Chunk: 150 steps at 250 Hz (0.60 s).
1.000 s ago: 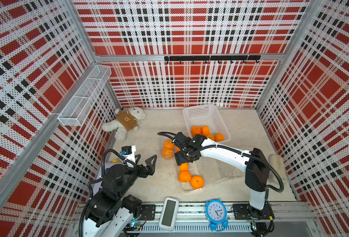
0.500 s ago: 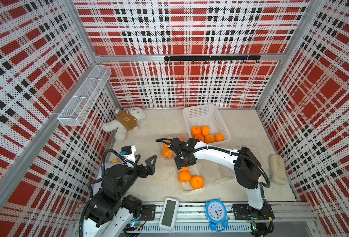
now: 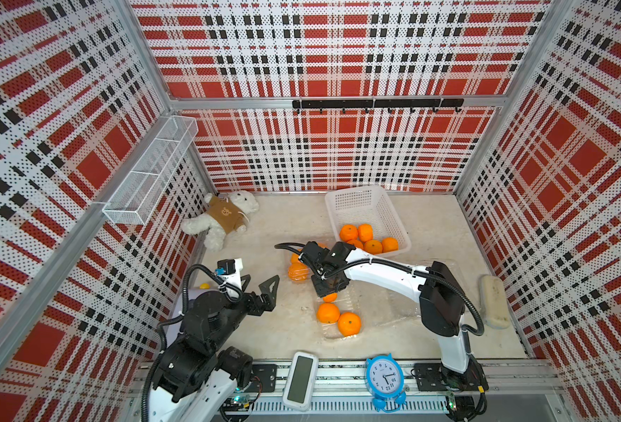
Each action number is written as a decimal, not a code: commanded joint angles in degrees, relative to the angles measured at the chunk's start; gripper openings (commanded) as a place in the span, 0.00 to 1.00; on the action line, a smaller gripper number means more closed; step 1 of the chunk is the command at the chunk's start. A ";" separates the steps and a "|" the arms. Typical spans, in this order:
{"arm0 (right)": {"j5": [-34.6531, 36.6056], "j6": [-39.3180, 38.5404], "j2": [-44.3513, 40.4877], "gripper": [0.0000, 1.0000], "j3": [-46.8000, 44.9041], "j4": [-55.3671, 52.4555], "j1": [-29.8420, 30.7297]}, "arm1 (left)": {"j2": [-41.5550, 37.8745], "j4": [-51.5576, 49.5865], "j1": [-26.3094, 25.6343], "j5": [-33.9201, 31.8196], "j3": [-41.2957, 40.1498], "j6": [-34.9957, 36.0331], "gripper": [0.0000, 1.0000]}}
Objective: Take oranges out of containers
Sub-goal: Pick up the orange from the packing box.
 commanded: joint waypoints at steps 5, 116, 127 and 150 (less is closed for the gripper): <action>0.44 -3.02 -6.58 0.38 3.45 -2.88 -0.89 | 0.29 0.11 0.47 -0.34 -0.52 -0.03 0.99; 0.96 -21.20 -16.45 0.42 8.74 -2.77 -18.84 | 1.93 0.22 0.98 0.29 -0.45 0.15 1.00; 1.34 -24.54 -15.38 0.42 10.32 -3.01 -21.72 | 2.09 0.08 1.05 0.37 -0.39 0.16 0.99; 2.90 -29.20 -12.15 0.41 12.78 -2.79 -26.79 | 2.35 0.03 0.96 0.46 -0.37 0.13 0.99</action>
